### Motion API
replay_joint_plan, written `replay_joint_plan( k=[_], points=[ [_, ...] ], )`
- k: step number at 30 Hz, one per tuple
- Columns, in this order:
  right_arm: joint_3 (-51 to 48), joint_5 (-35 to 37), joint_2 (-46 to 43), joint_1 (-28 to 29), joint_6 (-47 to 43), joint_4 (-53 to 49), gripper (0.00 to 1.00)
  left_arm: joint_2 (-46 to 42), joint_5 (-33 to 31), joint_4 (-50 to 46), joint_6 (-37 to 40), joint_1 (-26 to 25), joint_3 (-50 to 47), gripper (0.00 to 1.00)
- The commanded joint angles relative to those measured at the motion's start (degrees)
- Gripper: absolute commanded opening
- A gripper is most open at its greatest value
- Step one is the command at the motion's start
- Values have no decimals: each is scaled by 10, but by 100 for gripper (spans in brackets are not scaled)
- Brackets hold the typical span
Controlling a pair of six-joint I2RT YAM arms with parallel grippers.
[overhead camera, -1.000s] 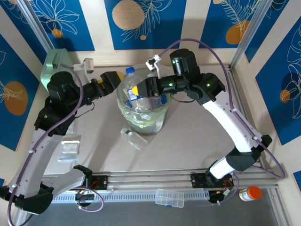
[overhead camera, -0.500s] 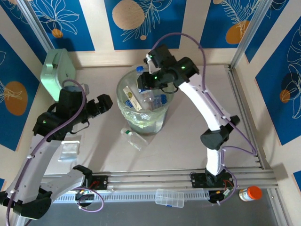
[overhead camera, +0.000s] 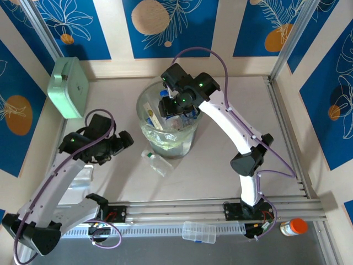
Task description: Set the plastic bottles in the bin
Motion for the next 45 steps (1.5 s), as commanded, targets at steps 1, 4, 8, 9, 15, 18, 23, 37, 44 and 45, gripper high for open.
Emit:
replay_joint_plan(
  k=[1, 4, 8, 9, 15, 18, 23, 37, 44, 45],
  points=[
    [37, -13, 10, 4, -4, -41, 58, 7, 29, 35, -44, 6, -43, 99],
    [72, -27, 16, 3, -2, -58, 64, 22, 49, 100, -82, 6, -89, 100],
    [108, -20, 14, 5, -3, -86, 71, 82, 83, 168, -112, 6, -109, 100],
    [114, -15, 10, 5, -2, -89, 71, 95, 89, 182, -119, 6, -112, 100],
    [115, -38, -31, -10, -2, -71, 87, 141, 101, 271, -194, 7, -155, 93],
    [116, -37, -48, -17, -2, -68, 87, 153, 107, 327, -232, 7, -186, 92],
    [102, -33, -80, -26, -8, -61, 87, 183, 118, 402, -266, 5, -224, 91],
    [-10, -84, -174, -81, -10, -9, 86, 287, 146, 579, -280, -16, -268, 87],
    [-104, -98, -223, -106, -8, 16, 81, 311, 148, 622, -277, -18, -276, 62],
    [-116, -99, -231, -109, -7, 21, 81, 313, 150, 626, -278, -18, -275, 59]
  ],
)
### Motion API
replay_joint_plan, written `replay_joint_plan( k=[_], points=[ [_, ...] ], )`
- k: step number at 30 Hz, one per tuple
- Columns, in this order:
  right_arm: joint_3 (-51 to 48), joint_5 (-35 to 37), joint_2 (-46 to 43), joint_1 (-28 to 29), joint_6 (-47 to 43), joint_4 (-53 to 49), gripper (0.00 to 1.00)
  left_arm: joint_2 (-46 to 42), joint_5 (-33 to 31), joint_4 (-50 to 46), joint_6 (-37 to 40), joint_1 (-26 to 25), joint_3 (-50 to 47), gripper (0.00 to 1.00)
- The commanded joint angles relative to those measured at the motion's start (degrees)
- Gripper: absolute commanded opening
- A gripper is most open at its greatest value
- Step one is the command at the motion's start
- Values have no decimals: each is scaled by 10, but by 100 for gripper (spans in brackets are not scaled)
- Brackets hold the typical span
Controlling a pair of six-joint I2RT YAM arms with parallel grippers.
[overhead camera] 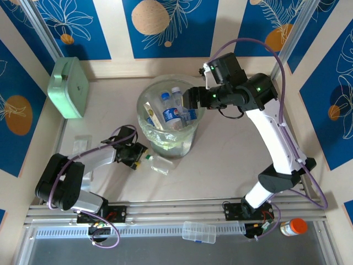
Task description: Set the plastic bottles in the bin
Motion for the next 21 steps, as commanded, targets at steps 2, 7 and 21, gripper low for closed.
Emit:
replay_joint_plan(
  k=[2, 7, 21],
  points=[
    [-51, -25, -42, -15, 0, 29, 80, 53, 24, 149, -8, -16, -19, 54],
    [-95, -45, -68, -35, 13, 45, 79, 37, 19, 140, -9, -16, -22, 46],
    [-143, -55, -97, -38, 22, 58, 77, -47, 6, 53, -78, -29, -39, 87]
  ],
)
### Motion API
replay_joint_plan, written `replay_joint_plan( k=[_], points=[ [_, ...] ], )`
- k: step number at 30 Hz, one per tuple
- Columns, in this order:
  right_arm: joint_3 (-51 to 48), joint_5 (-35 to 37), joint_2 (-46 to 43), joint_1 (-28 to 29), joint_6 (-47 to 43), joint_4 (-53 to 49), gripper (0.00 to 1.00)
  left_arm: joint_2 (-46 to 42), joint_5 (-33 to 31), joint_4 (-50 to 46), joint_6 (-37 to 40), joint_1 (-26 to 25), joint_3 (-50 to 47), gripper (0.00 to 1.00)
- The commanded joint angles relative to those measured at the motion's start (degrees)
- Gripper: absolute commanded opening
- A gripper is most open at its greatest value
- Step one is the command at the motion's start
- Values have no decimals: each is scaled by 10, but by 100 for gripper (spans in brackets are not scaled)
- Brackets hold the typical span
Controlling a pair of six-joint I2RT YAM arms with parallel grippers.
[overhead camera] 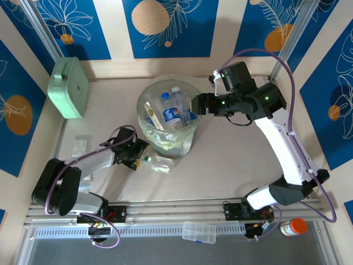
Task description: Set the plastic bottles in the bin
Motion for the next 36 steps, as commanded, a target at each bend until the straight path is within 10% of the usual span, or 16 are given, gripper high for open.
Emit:
replay_joint_plan(
  k=[1, 8, 24, 36],
  points=[
    [-15, -16, -15, -2, 8, 10, 77, 7, 24, 13, -55, -23, -12, 87],
    [-25, -19, -23, -2, 18, 13, 77, 49, 26, 19, -111, -64, 6, 78],
    [-68, -3, -72, -8, 30, 8, 77, 54, 9, -19, -46, -54, 48, 19],
    [-3, -14, -51, -11, 4, -21, 76, -118, -27, -189, 90, -14, 79, 18]
  ],
)
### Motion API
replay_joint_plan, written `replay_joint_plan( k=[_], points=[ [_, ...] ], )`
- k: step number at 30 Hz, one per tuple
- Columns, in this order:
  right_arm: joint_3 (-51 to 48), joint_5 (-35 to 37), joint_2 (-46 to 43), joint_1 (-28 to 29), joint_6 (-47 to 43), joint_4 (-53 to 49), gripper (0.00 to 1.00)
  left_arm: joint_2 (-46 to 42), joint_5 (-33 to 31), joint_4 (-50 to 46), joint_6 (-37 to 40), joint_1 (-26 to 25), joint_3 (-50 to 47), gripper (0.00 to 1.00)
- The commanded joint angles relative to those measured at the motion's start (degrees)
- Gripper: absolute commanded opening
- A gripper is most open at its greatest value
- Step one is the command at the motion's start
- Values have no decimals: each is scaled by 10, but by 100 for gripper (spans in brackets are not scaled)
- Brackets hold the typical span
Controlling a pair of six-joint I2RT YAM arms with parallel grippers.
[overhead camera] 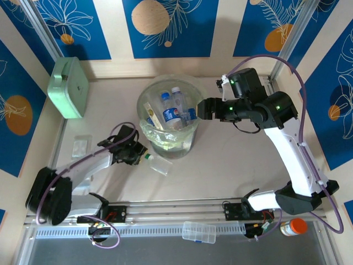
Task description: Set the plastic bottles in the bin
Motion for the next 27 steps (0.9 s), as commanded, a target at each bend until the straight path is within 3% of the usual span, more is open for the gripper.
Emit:
replay_joint_plan(
  k=[1, 6, 9, 13, 19, 27],
  points=[
    [36, -17, 7, -3, -16, -18, 76, -65, -6, -80, 64, 12, 29, 18],
    [52, -56, 3, 2, -31, 4, 76, -151, -14, -147, 142, 27, 63, 14],
    [58, -90, -7, 14, -47, 29, 77, -188, -26, -197, 204, 28, 103, 5],
    [87, -114, 10, 67, -86, 22, 79, -227, -12, -242, 275, 28, 154, 0],
    [120, -187, 52, 169, -117, 10, 88, -298, 57, -160, 343, 28, 209, 4],
    [190, -149, 147, 276, -129, -27, 99, -272, 124, -129, 369, 28, 297, 3]
  ],
)
